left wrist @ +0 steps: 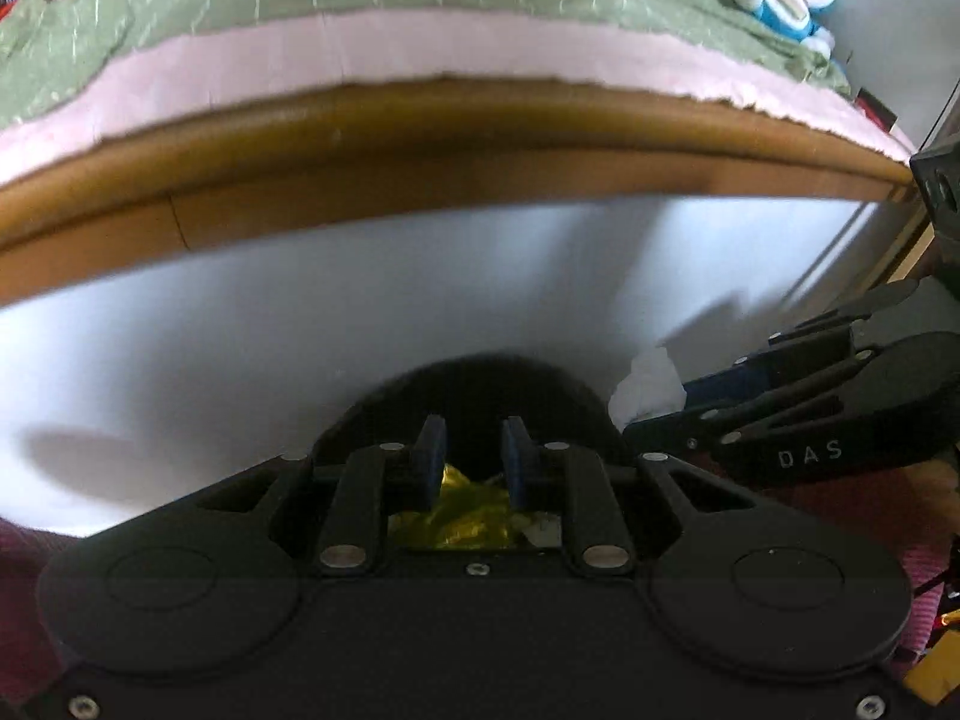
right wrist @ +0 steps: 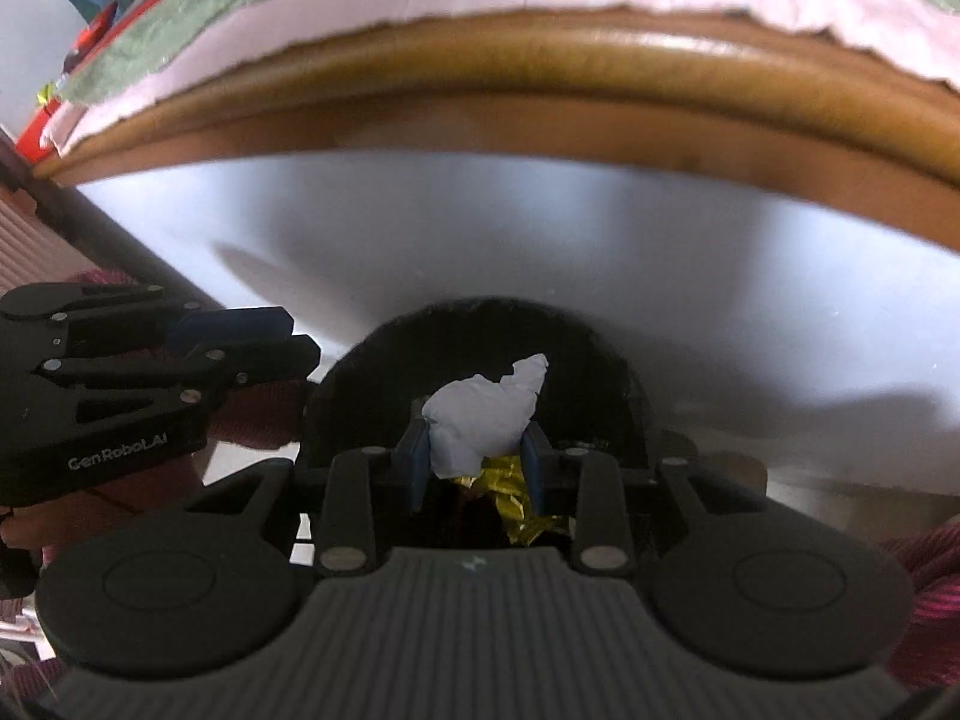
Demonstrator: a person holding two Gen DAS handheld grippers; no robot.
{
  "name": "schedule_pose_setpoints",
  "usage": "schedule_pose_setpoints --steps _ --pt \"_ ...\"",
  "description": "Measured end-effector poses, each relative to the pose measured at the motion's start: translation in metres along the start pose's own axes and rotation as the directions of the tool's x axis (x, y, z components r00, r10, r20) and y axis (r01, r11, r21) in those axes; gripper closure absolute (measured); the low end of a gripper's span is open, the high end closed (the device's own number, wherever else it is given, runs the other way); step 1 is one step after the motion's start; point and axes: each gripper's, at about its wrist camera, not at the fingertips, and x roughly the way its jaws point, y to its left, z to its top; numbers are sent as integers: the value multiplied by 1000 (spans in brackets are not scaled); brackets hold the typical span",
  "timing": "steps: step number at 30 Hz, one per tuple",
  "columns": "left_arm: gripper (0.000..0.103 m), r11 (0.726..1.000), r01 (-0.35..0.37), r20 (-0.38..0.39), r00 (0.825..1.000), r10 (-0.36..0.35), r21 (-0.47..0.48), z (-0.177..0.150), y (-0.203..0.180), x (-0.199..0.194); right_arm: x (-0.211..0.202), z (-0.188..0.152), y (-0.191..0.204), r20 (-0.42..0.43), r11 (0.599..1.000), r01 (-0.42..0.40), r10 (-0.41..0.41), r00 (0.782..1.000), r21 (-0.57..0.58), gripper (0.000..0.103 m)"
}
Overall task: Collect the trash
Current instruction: 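Open both tools to drop the items into the bin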
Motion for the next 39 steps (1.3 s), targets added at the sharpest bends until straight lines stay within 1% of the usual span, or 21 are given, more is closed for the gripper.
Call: schedule_pose_setpoints --steps 3,4,5,7,9,10,11,17,22,23,28,30,33,35,36,38,39 --pt "84 1000 -1 -30 1000 1 6 -2 0 8 6 -2 0 -21 1000 4 -4 1000 3 62" --pt "84 1000 -3 -37 999 4 7 -2 0 10 8 -2 0 -25 1000 7 -7 1000 8 52" --pt "83 1000 -6 -43 999 7 10 -2 0 12 9 -2 0 -27 1000 8 -7 1000 14 46" --pt "83 1000 -13 -56 998 14 12 -3 0 16 11 -1 -1 -29 1000 -1 2 1000 26 42" --pt "78 1000 -18 -70 997 19 14 -2 0 19 12 1 -1 -30 999 -3 4 1000 33 37" --pt "71 1000 -19 -78 997 20 13 -2 0 21 11 1 -1 -31 999 -2 3 1000 33 35" --pt "65 1000 -21 -84 996 22 11 -2 1 22 12 1 -1 -33 999 -2 3 999 33 35" --pt "48 999 -35 -104 994 36 9 -1 0 26 13 2 -2 -35 999 2 -1 999 36 30" --pt "44 999 -42 -103 994 42 3 1 1 27 10 4 -1 -19 999 -2 3 1000 36 28" --pt "43 999 -43 -102 994 43 4 0 2 26 3 4 -4 -15 999 -3 4 1000 35 27" --pt "43 999 -46 -95 994 47 10 2 1 19 -3 8 -4 2 1000 -8 8 1000 27 27" --pt "43 999 -32 -93 995 33 18 4 1 12 -10 11 -2 20 1000 -14 14 1000 18 27" --pt "43 996 14 -68 998 -8 83 14 1 -9 -32 21 0 59 997 -73 72 996 1 25" --pt "40 993 22 -32 999 -18 119 25 4 -27 -52 32 1 104 994 -109 111 988 -28 22" --pt "38 991 22 -8 1000 -22 131 32 6 -36 -63 37 3 128 992 -114 119 985 -45 21" --pt "29 990 14 63 998 -24 140 51 14 -59 -86 52 4 190 990 -116 129 973 -80 20" --pt "27 990 5 102 995 -19 138 61 18 -70 -97 60 4 221 989 -117 135 966 -93 19"
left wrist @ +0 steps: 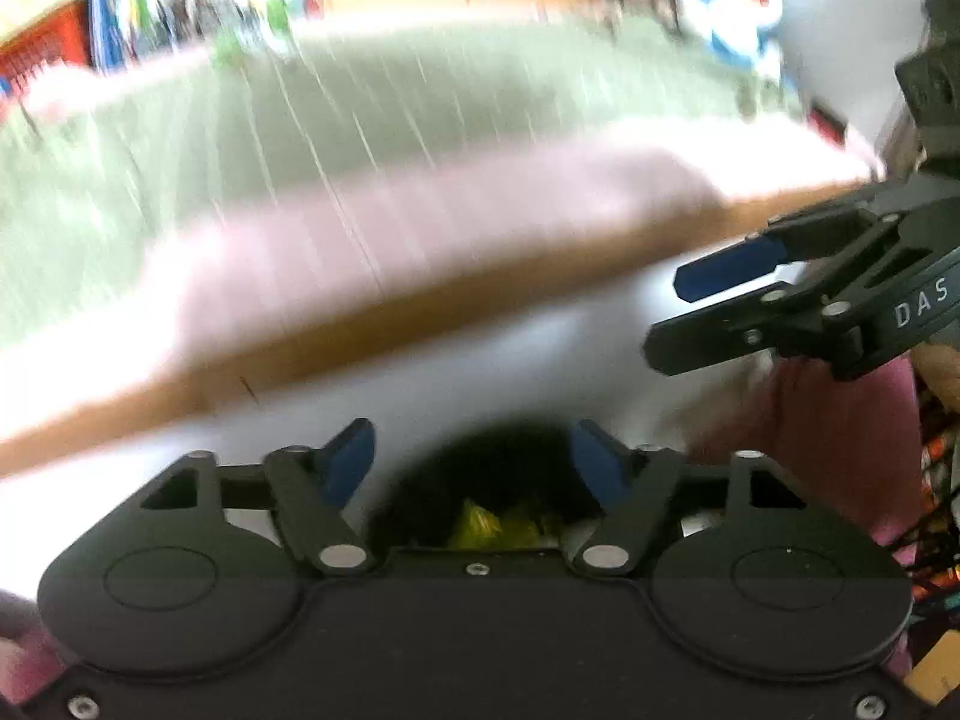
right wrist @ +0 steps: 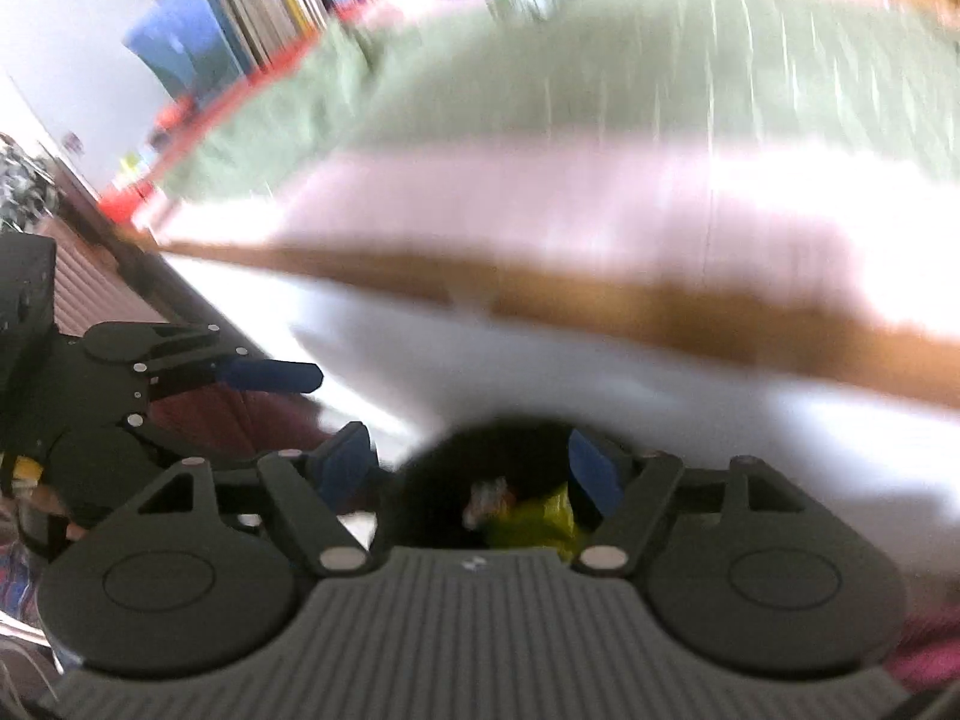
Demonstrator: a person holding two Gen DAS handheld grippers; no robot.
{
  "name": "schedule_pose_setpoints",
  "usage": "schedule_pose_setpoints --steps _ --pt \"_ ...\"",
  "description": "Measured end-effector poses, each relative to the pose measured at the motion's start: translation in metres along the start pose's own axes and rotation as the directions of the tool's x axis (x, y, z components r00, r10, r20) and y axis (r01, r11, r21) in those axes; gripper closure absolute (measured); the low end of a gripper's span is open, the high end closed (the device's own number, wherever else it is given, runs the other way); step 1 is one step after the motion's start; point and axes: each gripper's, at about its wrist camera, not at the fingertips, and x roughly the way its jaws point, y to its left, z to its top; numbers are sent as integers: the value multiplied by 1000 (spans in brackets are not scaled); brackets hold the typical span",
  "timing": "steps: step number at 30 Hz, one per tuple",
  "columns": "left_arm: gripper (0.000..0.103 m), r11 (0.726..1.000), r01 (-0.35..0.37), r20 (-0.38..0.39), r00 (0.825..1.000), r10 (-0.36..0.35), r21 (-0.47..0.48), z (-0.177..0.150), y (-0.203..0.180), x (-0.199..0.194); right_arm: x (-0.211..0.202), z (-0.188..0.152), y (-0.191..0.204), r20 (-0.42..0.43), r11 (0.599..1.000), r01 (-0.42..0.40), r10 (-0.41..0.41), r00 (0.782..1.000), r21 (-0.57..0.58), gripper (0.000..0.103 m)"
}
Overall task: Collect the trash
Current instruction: 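Open both tools to drop the items into the bin, then grasp the clear cup with the left tool while the right tool grasps the green packet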
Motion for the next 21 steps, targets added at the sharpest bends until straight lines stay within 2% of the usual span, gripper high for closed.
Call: schedule_pose_setpoints --steps 3,6,10,12,16,21 --pt "24 999 -33 93 995 31 23 27 11 -19 -18 33 -2 82 1000 -9 9 997 -7 17" --pt "24 994 -105 169 981 100 23 57 23 -27 -26 68 -8 150 1000 25 -25 988 1 17" --pt "24 987 -155 241 957 162 -50 104 55 -17 -25 115 -12 226 997 79 -77 971 1 17" --pt "24 979 -174 252 948 196 -108 127 71 -3 -20 141 -18 245 995 95 -98 965 25 17" --pt "22 960 -180 278 931 237 -215 165 103 32 1 192 -42 249 991 75 -101 963 112 17" --pt "21 932 -252 242 918 315 -259 203 133 95 37 242 -68 232 982 17 -62 971 190 15"
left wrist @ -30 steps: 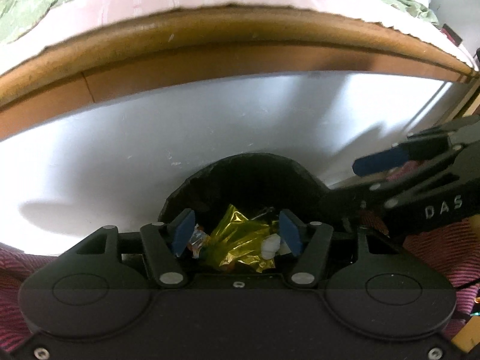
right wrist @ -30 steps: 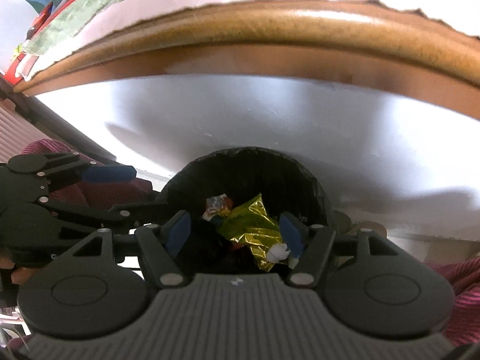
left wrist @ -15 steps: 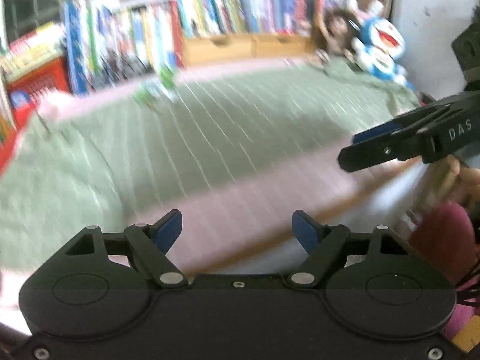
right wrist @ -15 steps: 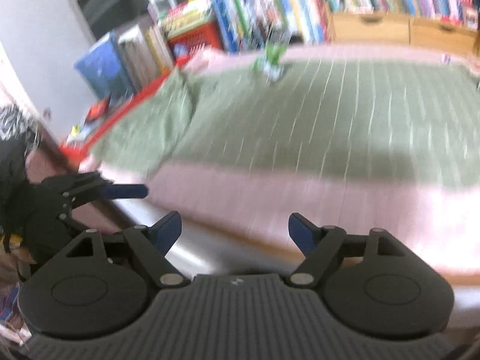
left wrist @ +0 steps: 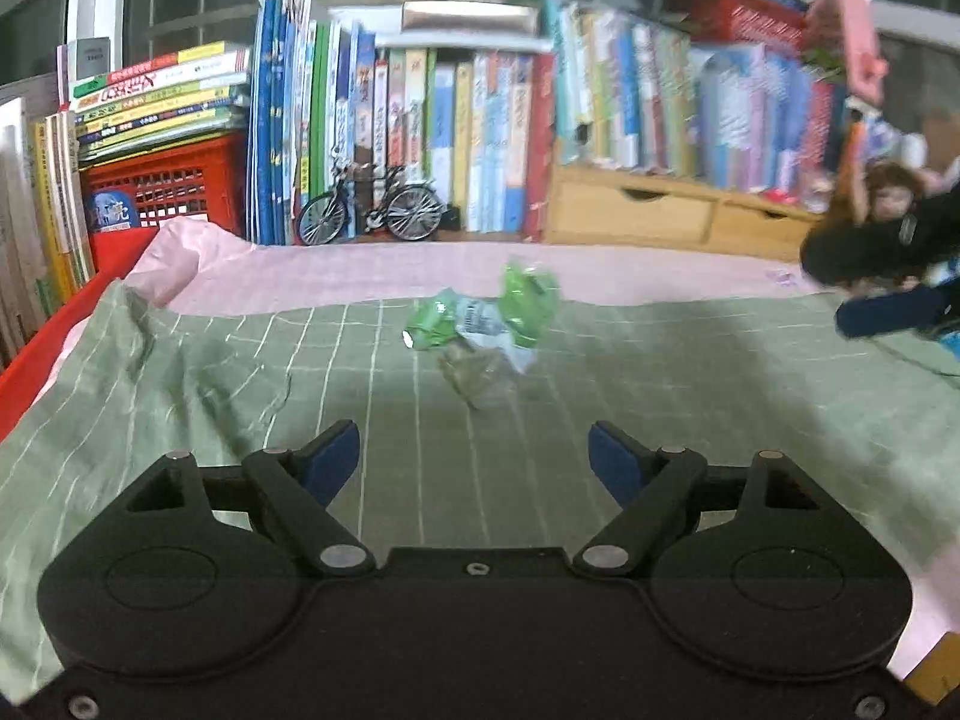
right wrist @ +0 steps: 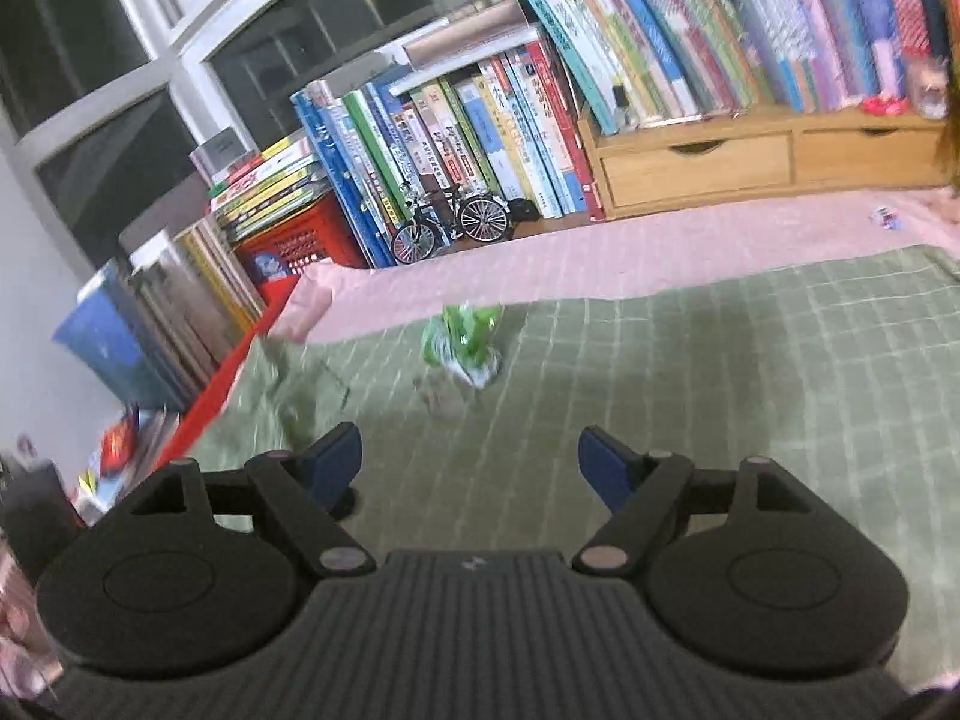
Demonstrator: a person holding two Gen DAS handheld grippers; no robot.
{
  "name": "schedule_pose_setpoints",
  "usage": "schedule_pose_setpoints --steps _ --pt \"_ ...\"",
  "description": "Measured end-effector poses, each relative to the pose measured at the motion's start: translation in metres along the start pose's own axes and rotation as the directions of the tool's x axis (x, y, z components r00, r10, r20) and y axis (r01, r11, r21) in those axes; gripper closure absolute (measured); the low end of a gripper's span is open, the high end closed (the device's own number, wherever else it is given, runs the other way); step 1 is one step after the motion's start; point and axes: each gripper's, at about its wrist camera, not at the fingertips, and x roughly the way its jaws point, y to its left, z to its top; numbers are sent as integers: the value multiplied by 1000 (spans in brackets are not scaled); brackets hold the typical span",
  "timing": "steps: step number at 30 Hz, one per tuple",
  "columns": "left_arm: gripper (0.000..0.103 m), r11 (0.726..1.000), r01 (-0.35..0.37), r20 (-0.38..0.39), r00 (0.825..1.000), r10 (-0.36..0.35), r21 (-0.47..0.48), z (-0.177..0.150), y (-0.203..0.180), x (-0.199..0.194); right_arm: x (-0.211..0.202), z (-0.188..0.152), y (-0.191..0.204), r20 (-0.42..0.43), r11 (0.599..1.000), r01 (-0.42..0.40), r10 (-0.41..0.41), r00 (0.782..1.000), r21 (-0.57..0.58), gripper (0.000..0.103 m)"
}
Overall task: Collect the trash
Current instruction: 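Grasp the clear cup with the left tool while the right tool grasps the green packet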
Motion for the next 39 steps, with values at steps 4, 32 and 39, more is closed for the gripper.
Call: schedule_pose_setpoints --steps 4,32,39 --pt "20 1000 -31 -7 999 31 -4 8 -4 47 41 21 -4 6 998 -21 21 1000 58 15" --pt "75 998 8 -34 999 -10 -67 4 15 75 186 23 2 -149 987 -65 87 985 144 67" --pt "75 998 20 -14 1000 -21 -52 5 8 36 136 18 -1 -92 983 -86 102 991 164 68"
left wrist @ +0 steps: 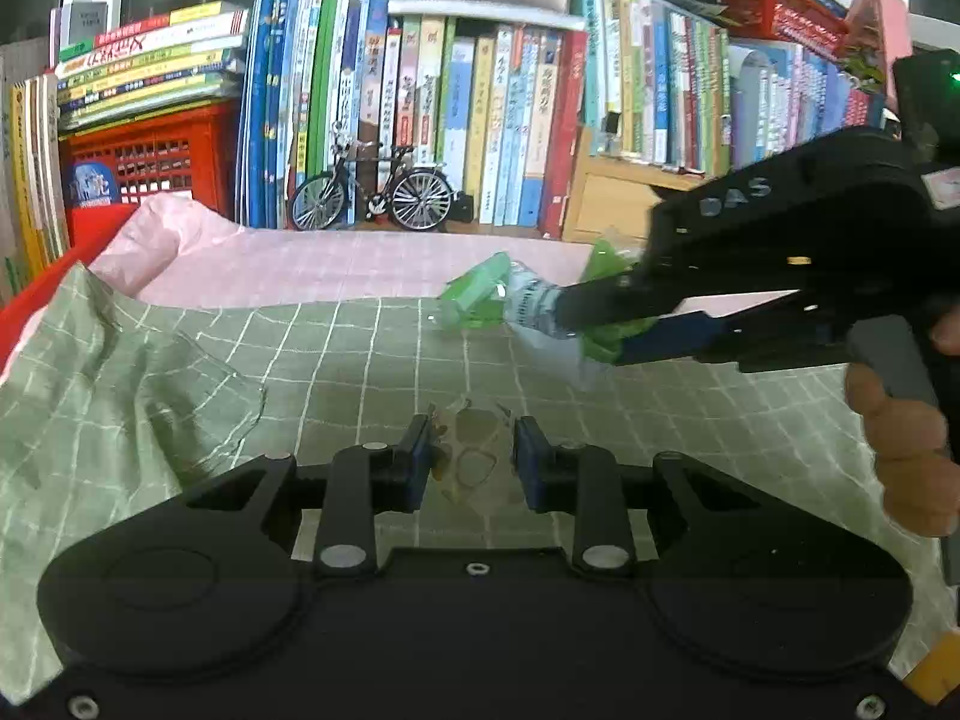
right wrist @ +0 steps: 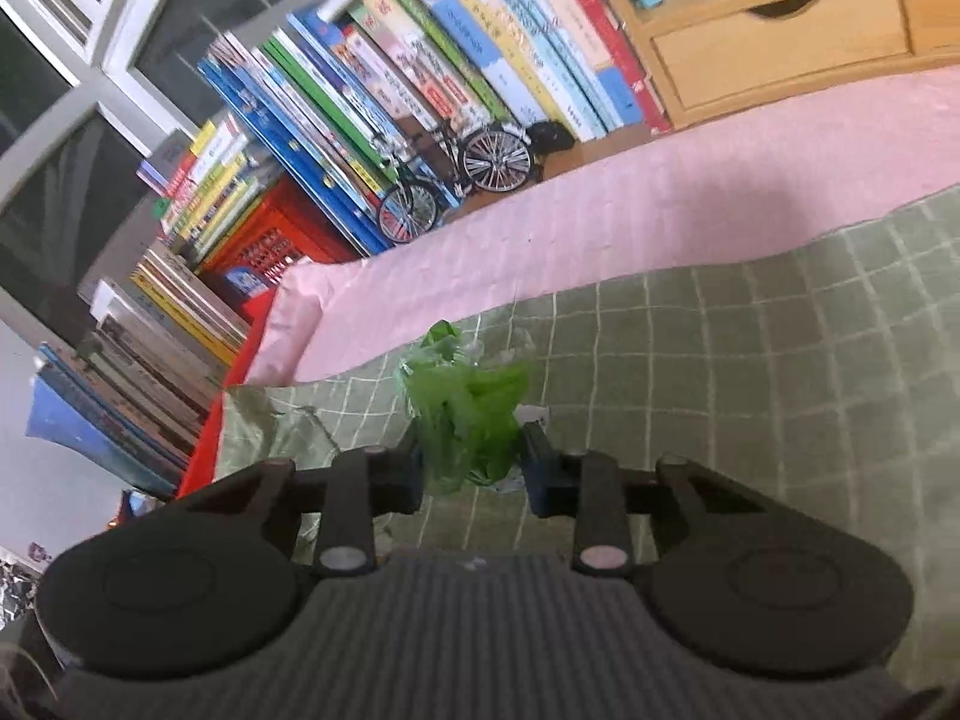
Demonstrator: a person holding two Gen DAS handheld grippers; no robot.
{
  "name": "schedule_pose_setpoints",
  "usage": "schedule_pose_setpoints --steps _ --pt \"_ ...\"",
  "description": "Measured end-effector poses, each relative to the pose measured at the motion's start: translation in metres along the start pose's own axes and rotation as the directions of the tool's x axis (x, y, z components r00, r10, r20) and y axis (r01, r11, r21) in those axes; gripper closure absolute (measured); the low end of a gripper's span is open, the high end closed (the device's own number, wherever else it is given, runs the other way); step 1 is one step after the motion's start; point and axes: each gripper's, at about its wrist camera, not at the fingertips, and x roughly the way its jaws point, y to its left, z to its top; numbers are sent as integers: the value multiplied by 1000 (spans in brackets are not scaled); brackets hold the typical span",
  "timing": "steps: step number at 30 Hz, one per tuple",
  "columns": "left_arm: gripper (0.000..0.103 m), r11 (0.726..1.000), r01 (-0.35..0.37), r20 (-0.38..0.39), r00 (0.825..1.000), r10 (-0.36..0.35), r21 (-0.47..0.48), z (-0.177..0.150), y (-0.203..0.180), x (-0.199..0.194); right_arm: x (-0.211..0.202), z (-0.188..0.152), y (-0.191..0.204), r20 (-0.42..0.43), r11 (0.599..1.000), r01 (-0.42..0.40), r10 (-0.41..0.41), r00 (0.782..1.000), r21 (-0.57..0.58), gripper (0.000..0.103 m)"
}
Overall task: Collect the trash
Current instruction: 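Grasp the clear cup with the left tool while the right tool grasps the green packet, then carry the clear cup and green packet down into the bin with both tools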
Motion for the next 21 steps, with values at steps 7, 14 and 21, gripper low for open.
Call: schedule_pose_setpoints --steps 7,14,21 --pt "75 999 13 9 1000 -13 38 -9 -18 -41 -55 -30 10 21 997 17 -15 1000 -80 68" --pt "75 998 35 19 999 -36 54 -28 -36 -81 -107 -66 13 54 989 33 -25 998 -145 67" --pt "75 996 51 23 998 -53 78 -48 -52 -119 -147 -104 13 63 982 39 -28 998 -183 67"
